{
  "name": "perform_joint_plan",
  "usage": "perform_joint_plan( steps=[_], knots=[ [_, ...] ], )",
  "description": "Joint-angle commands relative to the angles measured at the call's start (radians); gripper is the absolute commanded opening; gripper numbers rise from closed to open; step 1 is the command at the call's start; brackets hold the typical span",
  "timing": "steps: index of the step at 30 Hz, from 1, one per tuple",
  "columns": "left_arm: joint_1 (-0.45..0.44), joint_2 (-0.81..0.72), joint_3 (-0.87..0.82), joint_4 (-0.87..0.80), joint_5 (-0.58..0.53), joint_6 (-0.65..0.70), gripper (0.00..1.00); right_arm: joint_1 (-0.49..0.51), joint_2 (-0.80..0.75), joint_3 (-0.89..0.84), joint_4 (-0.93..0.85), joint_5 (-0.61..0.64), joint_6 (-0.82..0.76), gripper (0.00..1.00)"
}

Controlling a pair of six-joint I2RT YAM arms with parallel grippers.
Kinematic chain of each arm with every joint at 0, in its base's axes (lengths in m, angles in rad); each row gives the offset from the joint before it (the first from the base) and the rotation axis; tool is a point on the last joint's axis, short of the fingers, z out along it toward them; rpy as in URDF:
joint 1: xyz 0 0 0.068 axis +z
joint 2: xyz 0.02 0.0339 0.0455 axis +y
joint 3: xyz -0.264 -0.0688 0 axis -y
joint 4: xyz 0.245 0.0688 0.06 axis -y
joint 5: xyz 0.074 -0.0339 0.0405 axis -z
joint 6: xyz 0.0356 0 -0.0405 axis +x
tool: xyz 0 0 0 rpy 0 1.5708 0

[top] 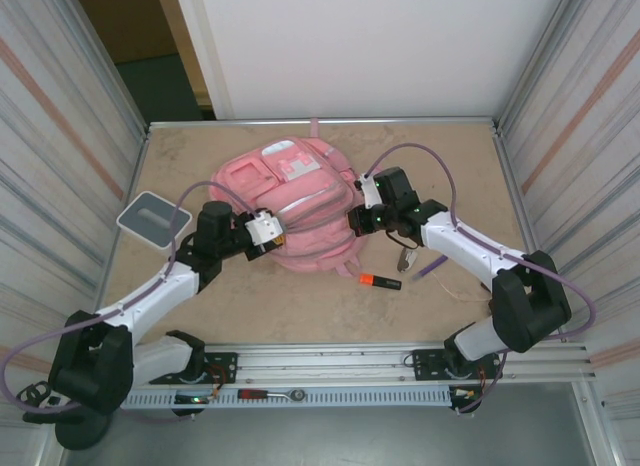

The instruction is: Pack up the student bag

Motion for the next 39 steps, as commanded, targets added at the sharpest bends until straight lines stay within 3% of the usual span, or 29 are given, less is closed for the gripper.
perform_joint_plan(
  steps=[1,4,8,11,16,18,22,24,28,32,39],
  knots=[
    [-0.063,-0.079,0.040,-0.011,-0.082,-0.070,0.62,0.037,-0.015,0.036,0.042,-0.051,0.027,0.00],
    [-0.153,-0.074,0.069,-0.073,-0.125,-0.052,0.69,0.070,-0.034,0.036,0.063,-0.076,0.040,0.00],
    [-0.264,-0.004,0.122,-0.125,-0.232,0.022,0.68,0.114,-0.064,0.029,0.093,-0.108,0.054,0.00],
    [-0.284,0.057,0.156,-0.126,-0.235,0.044,0.64,0.139,-0.082,0.027,0.106,-0.128,0.061,0.00],
    [-0.277,0.140,0.183,-0.106,-0.280,0.086,0.46,0.159,-0.109,-0.001,0.126,-0.157,0.073,0.00],
    [-0.259,0.151,0.178,-0.084,-0.282,0.089,0.34,0.159,-0.127,-0.022,0.121,-0.135,0.066,0.00],
    [-0.176,0.093,0.125,-0.041,-0.195,0.083,0.04,0.112,-0.131,-0.039,0.039,-0.049,0.042,0.00],
    [-0.123,0.036,0.072,-0.006,-0.114,0.083,0.00,0.072,-0.111,-0.037,-0.014,0.018,0.038,0.00],
    [0.006,-0.067,-0.043,0.133,0.043,0.024,0.00,-0.010,-0.040,-0.012,-0.063,0.119,0.056,0.00],
    [0.058,-0.087,-0.070,0.164,0.048,0.001,0.02,-0.010,0.000,0.016,-0.021,0.077,0.060,0.00],
    [-0.002,-0.082,-0.009,0.037,0.042,-0.028,0.45,0.026,-0.009,0.018,0.059,-0.040,0.086,0.00]
  ],
)
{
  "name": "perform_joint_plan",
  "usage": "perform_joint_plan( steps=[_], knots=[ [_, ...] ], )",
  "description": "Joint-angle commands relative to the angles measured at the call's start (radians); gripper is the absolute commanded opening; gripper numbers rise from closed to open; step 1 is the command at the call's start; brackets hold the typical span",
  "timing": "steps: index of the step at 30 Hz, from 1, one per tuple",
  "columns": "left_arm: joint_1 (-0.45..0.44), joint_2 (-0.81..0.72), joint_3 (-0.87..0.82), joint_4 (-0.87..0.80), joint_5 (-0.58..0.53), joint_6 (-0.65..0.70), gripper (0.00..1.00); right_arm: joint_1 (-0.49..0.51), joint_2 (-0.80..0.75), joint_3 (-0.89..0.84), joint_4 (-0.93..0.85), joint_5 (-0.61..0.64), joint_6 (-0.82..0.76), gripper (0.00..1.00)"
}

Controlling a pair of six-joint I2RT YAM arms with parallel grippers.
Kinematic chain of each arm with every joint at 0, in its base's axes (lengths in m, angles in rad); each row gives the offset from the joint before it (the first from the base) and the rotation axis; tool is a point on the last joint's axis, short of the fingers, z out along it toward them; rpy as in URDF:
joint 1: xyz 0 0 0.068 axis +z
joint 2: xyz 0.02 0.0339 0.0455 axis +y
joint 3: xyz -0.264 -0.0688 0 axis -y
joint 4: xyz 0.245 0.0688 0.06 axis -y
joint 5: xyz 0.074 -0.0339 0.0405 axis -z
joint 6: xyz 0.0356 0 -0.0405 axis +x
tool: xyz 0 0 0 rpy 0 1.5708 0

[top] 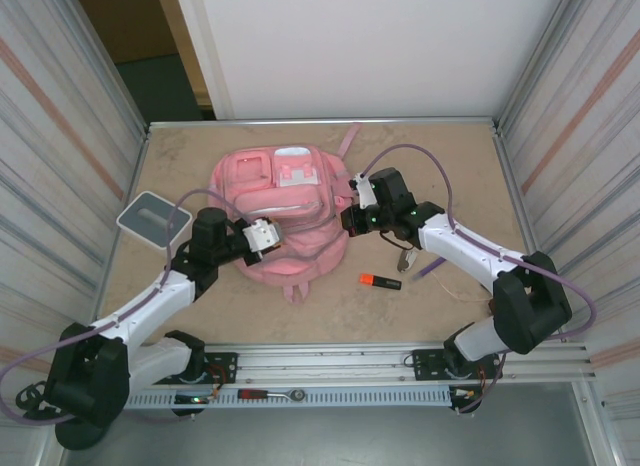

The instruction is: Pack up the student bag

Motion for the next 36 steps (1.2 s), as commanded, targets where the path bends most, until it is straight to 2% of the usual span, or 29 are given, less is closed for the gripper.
perform_joint_plan(
  steps=[1,4,9,11,14,18,21,23,27,29,31,36],
  knots=[
    [-0.048,-0.035,0.044,-0.009,-0.072,-0.034,0.51,0.004,-0.007,0.019,0.021,-0.021,0.027,0.00],
    [-0.146,-0.026,0.068,-0.046,-0.159,-0.006,0.62,0.018,-0.020,0.008,0.040,-0.036,0.031,0.00],
    [-0.296,0.093,0.162,-0.106,-0.337,0.076,0.64,0.030,-0.044,-0.006,0.052,-0.032,0.036,0.00],
    [-0.329,0.153,0.203,-0.124,-0.386,0.100,0.63,0.030,-0.053,-0.008,0.048,-0.033,0.034,0.00],
    [-0.333,0.226,0.245,-0.126,-0.437,0.120,0.55,0.028,-0.065,-0.021,0.049,-0.026,0.033,0.00],
    [-0.322,0.261,0.252,-0.117,-0.464,0.153,0.35,0.018,-0.062,-0.045,0.060,-0.016,0.041,0.00],
    [-0.293,0.229,0.230,-0.110,-0.399,0.150,0.11,0.015,-0.052,-0.056,0.059,0.034,0.040,0.00],
    [-0.259,0.177,0.192,-0.093,-0.300,0.138,0.00,0.013,-0.035,-0.047,0.035,0.091,0.033,0.00],
    [-0.142,0.032,0.078,0.022,-0.001,0.060,0.00,0.010,0.015,-0.014,-0.006,0.236,0.021,0.00],
    [-0.096,-0.019,0.047,0.048,0.105,0.028,0.00,0.006,0.044,0.005,0.002,0.267,0.026,0.00],
    [-0.068,-0.046,0.031,0.062,0.165,0.012,0.00,0.005,0.078,0.032,0.011,0.291,0.032,0.00],
    [-0.051,-0.063,0.024,0.056,0.204,0.011,0.00,-0.020,0.223,0.129,0.039,0.356,0.057,0.00]
  ],
)
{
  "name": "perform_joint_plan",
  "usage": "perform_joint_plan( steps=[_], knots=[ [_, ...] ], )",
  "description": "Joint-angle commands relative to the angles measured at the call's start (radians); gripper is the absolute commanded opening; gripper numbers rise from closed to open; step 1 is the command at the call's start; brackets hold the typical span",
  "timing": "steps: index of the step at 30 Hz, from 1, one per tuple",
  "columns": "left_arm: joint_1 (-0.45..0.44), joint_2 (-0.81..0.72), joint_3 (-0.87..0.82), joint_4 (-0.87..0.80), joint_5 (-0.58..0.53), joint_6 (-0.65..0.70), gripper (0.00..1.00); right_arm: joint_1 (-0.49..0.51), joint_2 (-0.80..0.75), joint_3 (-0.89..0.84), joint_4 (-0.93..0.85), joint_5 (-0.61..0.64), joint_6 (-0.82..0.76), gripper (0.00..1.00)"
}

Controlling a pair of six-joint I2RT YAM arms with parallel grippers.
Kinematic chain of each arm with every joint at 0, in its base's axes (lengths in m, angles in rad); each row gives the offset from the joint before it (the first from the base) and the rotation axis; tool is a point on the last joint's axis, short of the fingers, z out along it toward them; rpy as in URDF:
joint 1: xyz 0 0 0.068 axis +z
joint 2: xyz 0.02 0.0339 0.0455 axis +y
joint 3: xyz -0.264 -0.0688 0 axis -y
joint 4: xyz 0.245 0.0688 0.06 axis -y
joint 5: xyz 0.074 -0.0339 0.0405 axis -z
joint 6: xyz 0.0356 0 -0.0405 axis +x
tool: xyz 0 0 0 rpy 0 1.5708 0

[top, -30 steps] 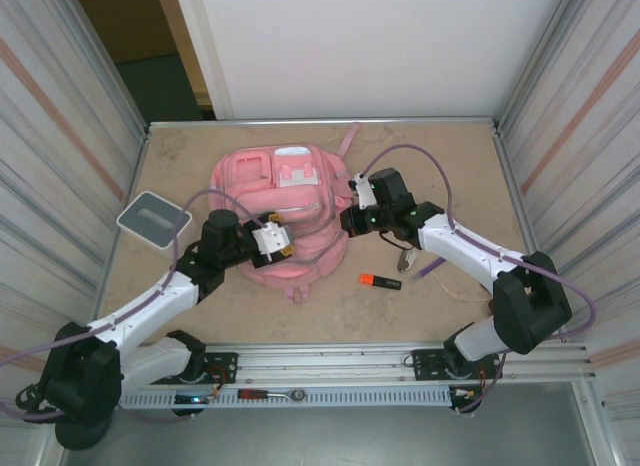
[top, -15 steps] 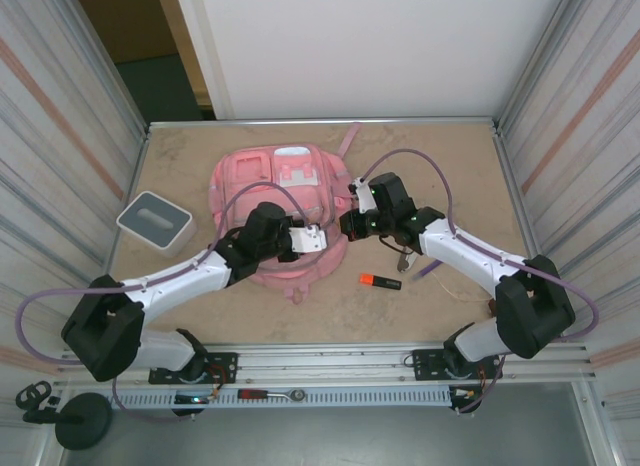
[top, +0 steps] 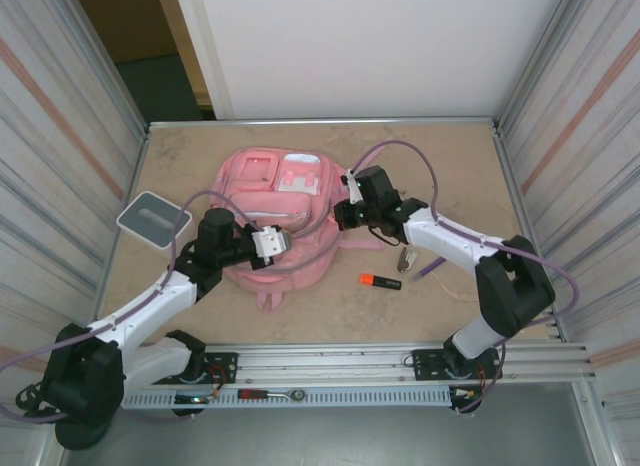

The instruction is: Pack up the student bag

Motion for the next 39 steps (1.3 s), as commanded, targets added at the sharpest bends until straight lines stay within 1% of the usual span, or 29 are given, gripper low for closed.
perform_joint_plan(
  steps=[1,3,5,7,9,10,11,13,14,15,16,17,21,24,25,27,29,32,33,34,37,39],
  knots=[
    [0.013,-0.048,0.002,0.088,0.115,-0.038,0.00,-0.062,0.106,0.072,-0.029,0.184,0.031,0.00],
    [0.016,-0.041,0.000,0.098,0.117,-0.041,0.00,-0.082,0.160,0.111,-0.027,0.143,0.028,0.00],
    [0.018,-0.030,0.006,0.089,0.112,-0.039,0.00,-0.095,0.159,0.121,-0.029,0.083,0.014,0.00],
    [0.018,-0.020,0.010,0.086,0.107,-0.037,0.00,-0.105,0.110,0.095,-0.023,0.021,-0.004,0.09],
    [0.018,-0.014,0.015,0.083,0.105,-0.035,0.00,-0.133,0.055,0.057,0.001,-0.058,0.014,0.25],
    [0.018,-0.012,0.016,0.083,0.105,-0.035,0.00,-0.159,0.039,0.040,0.023,-0.115,0.049,0.33],
    [0.018,-0.010,0.018,0.083,0.105,-0.034,0.00,-0.191,0.038,0.029,0.049,-0.166,0.092,0.39],
    [0.018,-0.009,0.019,0.080,0.105,-0.037,0.00,-0.239,0.075,0.038,0.080,-0.226,0.159,0.45],
    [0.018,-0.009,0.019,0.078,0.108,-0.038,0.00,-0.257,0.110,0.059,0.080,-0.244,0.183,0.54],
    [0.018,-0.009,0.019,0.077,0.108,-0.038,0.00,-0.269,0.143,0.078,0.083,-0.259,0.198,0.60],
    [0.018,-0.009,0.021,0.075,0.106,-0.040,0.00,-0.277,0.183,0.103,0.091,-0.278,0.213,0.64],
    [0.018,-0.007,0.023,0.072,0.104,-0.038,0.00,-0.281,0.222,0.125,0.104,-0.297,0.229,0.66],
    [0.018,0.000,0.024,0.070,0.108,-0.043,0.00,-0.284,0.370,0.236,0.134,-0.383,0.281,0.68],
    [0.018,0.014,0.033,0.068,0.113,-0.049,0.00,-0.285,0.446,0.284,0.188,-0.459,0.327,0.64],
    [0.018,0.019,0.035,0.066,0.108,-0.049,0.00,-0.286,0.460,0.289,0.208,-0.474,0.343,0.60],
    [0.018,0.030,0.035,0.067,0.095,-0.050,0.00,-0.286,0.473,0.299,0.226,-0.502,0.353,0.46],
    [0.018,0.044,0.038,0.073,0.072,-0.066,0.00,-0.291,0.464,0.297,0.223,-0.516,0.349,0.24],
    [0.018,0.073,0.060,0.066,0.019,-0.096,0.00,-0.322,0.400,0.241,0.214,-0.502,0.330,0.05],
    [0.018,0.083,0.068,0.066,0.003,-0.103,0.00,-0.336,0.372,0.209,0.220,-0.495,0.326,0.01],
    [0.018,0.097,0.077,0.066,-0.014,-0.112,0.00,-0.355,0.334,0.169,0.230,-0.487,0.325,0.00],
    [0.018,0.151,0.118,0.057,-0.074,-0.147,0.01,-0.401,0.215,0.048,0.261,-0.452,0.321,0.00],
    [0.019,0.193,0.146,0.047,-0.119,-0.176,0.07,-0.412,0.136,-0.032,0.269,-0.406,0.310,0.00]
  ],
)
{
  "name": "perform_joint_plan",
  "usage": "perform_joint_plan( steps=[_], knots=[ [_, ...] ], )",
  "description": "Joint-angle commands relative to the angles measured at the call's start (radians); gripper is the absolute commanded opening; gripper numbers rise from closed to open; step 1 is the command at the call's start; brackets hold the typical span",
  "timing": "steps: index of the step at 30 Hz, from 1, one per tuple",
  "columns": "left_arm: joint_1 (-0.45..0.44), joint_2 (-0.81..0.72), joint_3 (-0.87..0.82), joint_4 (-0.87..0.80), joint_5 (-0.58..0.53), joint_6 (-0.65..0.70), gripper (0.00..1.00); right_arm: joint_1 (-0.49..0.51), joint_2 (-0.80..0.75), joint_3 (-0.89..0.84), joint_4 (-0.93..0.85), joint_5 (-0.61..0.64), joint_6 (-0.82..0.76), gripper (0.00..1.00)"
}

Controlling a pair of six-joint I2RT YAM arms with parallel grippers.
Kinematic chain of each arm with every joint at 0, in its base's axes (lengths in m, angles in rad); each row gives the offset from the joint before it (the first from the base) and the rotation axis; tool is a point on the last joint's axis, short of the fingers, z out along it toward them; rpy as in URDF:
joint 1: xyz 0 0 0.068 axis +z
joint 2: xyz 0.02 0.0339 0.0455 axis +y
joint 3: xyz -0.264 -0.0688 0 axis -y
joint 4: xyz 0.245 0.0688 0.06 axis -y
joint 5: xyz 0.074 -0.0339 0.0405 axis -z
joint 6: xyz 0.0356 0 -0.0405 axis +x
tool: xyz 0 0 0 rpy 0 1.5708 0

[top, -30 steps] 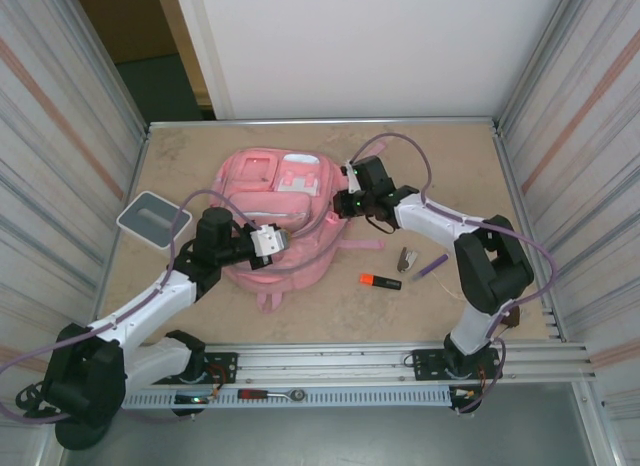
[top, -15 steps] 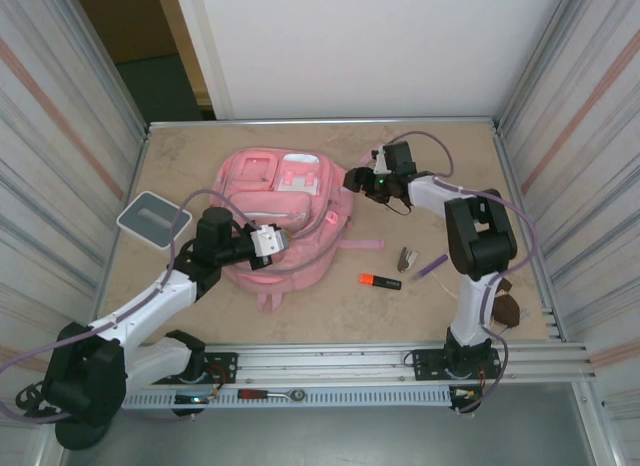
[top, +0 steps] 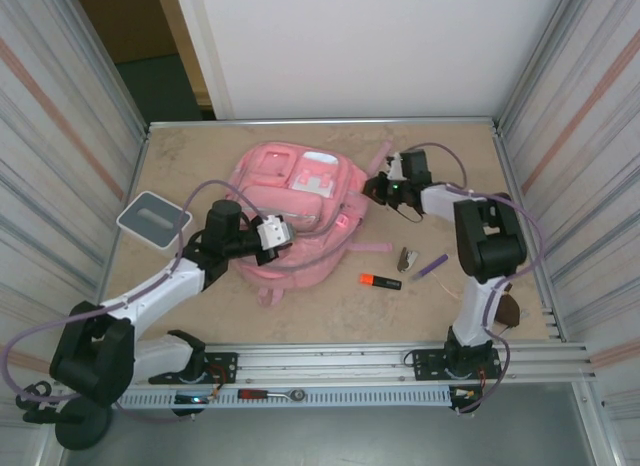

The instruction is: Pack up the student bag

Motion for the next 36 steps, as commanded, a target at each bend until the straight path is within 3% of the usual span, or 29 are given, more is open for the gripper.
perform_joint_plan(
  steps=[1,4,6,14,19,23,30,36],
  knots=[
    [0.014,0.067,0.082,0.035,-0.175,-0.087,0.08,-0.020,-0.179,-0.102,0.022,0.047,-0.020,0.00],
    [0.021,0.119,0.109,0.037,-0.276,-0.142,0.14,0.001,-0.266,-0.199,0.038,0.104,-0.017,0.00],
    [0.036,0.138,0.123,0.045,-0.318,-0.197,0.24,0.032,-0.323,-0.254,0.042,0.160,-0.017,0.00],
    [0.063,0.154,0.186,-0.023,-0.558,-0.472,0.54,0.293,-0.510,-0.376,-0.041,0.437,-0.081,0.06],
    [0.076,0.090,0.221,-0.154,-0.700,-0.657,0.66,0.399,-0.621,-0.385,-0.093,0.445,-0.177,0.26],
    [0.066,-0.002,0.194,-0.181,-0.606,-0.800,0.72,0.398,-0.680,-0.357,-0.153,0.440,-0.273,0.39],
    [-0.086,-0.090,0.140,-0.205,-0.701,-0.912,0.75,0.396,-0.566,-0.257,-0.117,0.398,-0.289,0.52],
    [-0.265,0.012,0.203,-0.260,-0.856,-0.940,0.85,0.366,-0.365,-0.119,-0.124,0.485,-0.235,0.57]
  ],
)
